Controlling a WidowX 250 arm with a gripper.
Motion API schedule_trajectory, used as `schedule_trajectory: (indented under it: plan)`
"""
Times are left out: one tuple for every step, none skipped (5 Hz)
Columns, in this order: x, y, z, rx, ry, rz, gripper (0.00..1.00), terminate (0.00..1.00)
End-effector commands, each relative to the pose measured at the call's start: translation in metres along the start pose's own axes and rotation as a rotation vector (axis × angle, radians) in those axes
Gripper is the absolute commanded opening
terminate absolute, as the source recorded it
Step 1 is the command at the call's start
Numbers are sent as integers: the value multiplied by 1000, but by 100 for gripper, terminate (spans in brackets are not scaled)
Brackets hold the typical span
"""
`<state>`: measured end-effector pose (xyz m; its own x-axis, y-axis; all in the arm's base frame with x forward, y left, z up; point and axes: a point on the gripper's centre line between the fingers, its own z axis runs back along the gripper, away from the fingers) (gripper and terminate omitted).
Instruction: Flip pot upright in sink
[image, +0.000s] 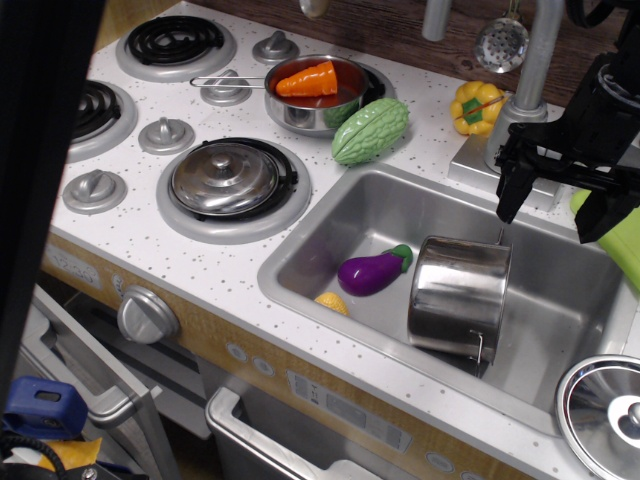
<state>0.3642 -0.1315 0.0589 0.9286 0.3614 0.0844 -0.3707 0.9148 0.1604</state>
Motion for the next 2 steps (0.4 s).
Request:
schedule_trajectory:
  plan:
    - [0, 0, 0, 0, 0, 0, 100, 0]
    - [2, 3, -3, 77, 4, -8, 100, 0]
